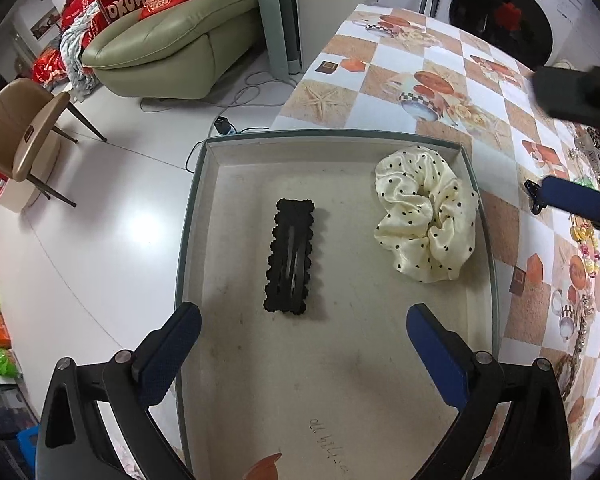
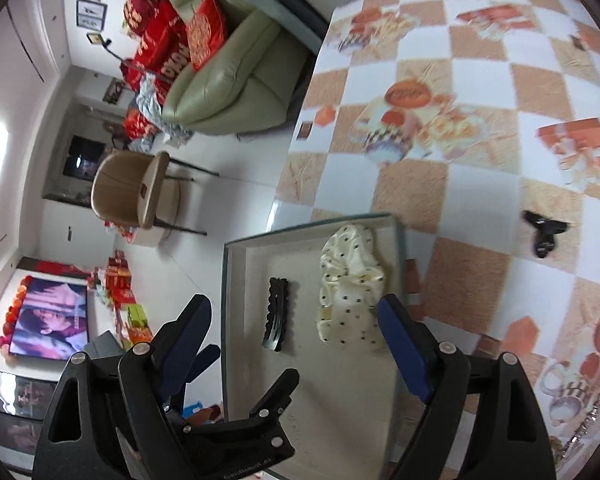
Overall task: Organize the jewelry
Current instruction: 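Move right tool to green bangle while left tool grasps small black claw clip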
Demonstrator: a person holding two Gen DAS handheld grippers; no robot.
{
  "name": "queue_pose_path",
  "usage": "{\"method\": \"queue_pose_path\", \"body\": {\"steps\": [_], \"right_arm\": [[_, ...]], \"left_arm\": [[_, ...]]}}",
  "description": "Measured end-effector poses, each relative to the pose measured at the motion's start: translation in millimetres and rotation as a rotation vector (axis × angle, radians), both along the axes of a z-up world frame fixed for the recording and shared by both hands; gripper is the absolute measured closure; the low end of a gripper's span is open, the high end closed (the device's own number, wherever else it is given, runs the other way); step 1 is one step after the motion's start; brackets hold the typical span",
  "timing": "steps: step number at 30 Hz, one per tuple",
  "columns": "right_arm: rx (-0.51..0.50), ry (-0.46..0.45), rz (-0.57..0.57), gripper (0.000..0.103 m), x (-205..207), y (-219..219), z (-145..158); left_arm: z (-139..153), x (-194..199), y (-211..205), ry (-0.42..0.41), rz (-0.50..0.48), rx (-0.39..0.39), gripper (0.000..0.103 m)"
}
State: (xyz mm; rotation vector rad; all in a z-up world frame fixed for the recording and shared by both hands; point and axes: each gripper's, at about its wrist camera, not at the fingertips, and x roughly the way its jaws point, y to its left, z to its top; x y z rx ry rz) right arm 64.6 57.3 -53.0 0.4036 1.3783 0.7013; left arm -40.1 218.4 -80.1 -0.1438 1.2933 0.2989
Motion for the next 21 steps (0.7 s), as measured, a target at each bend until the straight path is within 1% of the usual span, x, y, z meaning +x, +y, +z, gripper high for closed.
{"method": "queue_pose_path", "body": {"steps": [4, 6, 8, 10, 17, 21], "right_arm": [[0.004, -0.057, -0.066, 0.015, -3.0, -31.8, 12.2], [-0.027, -0.088, -0.090, 0.015, -5.2, -47.8, 18.2], [-0.046, -0.101, -0.109, 0.015, -4.6, -60.4, 21.6], [-0.065, -0.096, -0.128, 0.015, -3.3, -75.9, 21.4], [-0.148, -0.070, -0.209, 0.015, -1.8, -134.0, 17.4], [-0.194, -0.044, -0.254, 0.015, -4.0, -166.4, 10.9]], "left_arm": [[1.9, 0.8, -6.0, 0.009, -0.010, 0.006, 0.000], [3.6, 0.8, -11.9, 0.010, -0.027, 0.009, 0.000], [5.9, 1.1, -17.6, 0.012, -0.048, 0.028, 0.000], [8.5, 4.0, -25.0, 0.011, -0.068, 0.043, 0.000], [16.4, 17.9, -45.9, 0.003, -0.106, 0.056, 0.000], [17.6, 28.5, -58.3, -0.002, -0.112, 0.046, 0.000]]}}
